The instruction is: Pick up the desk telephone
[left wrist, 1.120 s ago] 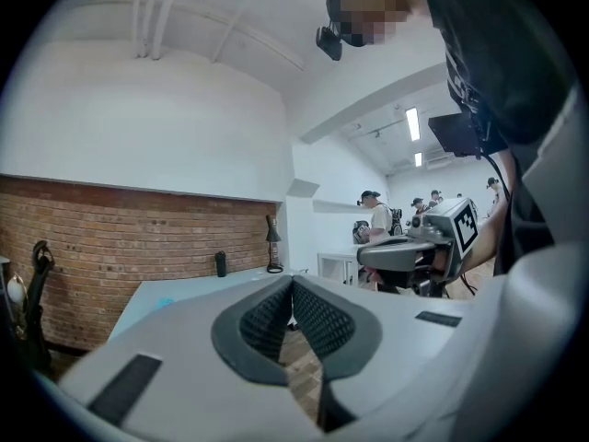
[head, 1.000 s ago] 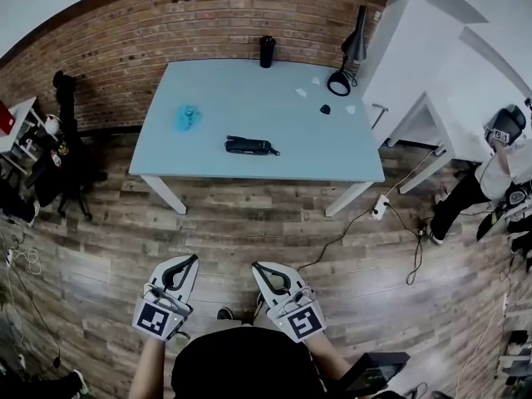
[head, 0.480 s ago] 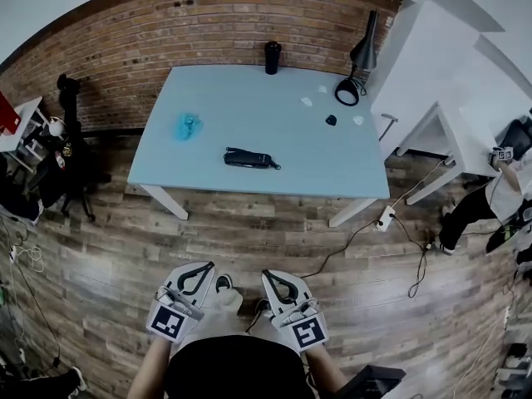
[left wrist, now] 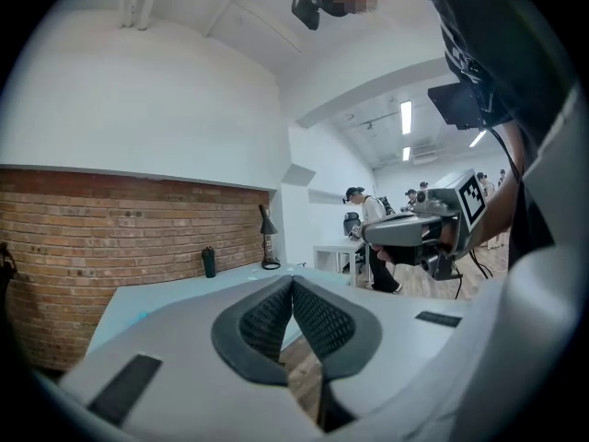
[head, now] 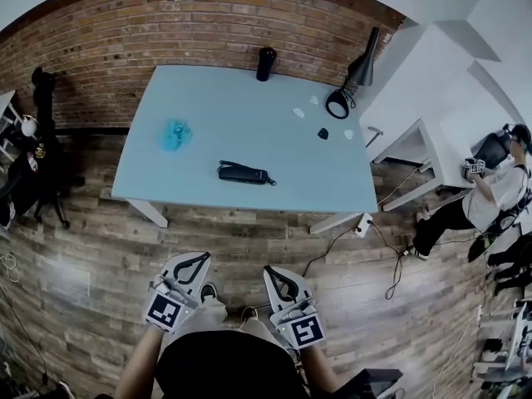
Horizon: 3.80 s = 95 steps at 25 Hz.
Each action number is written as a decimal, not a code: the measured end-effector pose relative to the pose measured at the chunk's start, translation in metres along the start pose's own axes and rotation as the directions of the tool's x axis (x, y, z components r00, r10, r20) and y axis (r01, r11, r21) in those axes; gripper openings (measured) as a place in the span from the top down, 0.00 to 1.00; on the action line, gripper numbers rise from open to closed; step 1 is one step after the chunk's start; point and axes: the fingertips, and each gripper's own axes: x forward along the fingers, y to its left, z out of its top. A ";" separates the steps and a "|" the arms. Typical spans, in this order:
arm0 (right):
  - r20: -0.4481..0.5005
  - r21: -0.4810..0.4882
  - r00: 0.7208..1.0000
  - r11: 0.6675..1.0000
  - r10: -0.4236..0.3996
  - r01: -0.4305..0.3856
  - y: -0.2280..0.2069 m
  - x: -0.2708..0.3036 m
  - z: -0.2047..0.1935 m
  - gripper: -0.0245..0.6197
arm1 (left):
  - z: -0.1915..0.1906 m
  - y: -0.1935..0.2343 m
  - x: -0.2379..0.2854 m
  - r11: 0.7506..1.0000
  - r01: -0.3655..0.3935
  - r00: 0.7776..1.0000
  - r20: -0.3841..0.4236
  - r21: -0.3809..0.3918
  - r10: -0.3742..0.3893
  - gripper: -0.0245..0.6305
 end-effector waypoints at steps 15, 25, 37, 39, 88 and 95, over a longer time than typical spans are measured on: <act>-0.021 0.001 1.000 1.000 -0.004 0.004 -0.022 0.085 -0.004 0.93 | -0.010 0.083 0.025 0.999 0.041 0.999 -0.017 -0.002 -0.041 0.98; 0.042 0.050 0.999 0.998 0.033 -0.035 -0.119 0.122 -0.011 0.93 | 0.011 0.112 0.101 0.999 -0.035 0.997 -0.072 0.013 0.036 0.98; 0.046 0.089 0.997 0.994 0.055 -0.059 -0.203 0.150 -0.036 0.93 | 0.007 0.097 0.176 0.997 0.023 0.990 -0.143 0.068 -0.013 0.96; 0.017 0.091 0.998 0.994 0.054 -0.055 -0.207 0.158 -0.044 0.93 | 0.002 0.106 0.186 0.998 0.036 0.988 -0.149 0.057 -0.028 0.96; -0.736 0.025 0.555 0.835 0.387 -0.549 -0.237 0.272 -0.268 0.53 | -0.181 0.200 0.311 0.847 0.530 0.660 -0.647 0.041 -0.382 0.47; -0.779 0.057 0.465 0.786 0.421 -0.616 -0.235 0.271 -0.291 0.46 | -0.212 0.200 0.309 0.834 0.552 0.585 -0.720 0.016 -0.373 0.38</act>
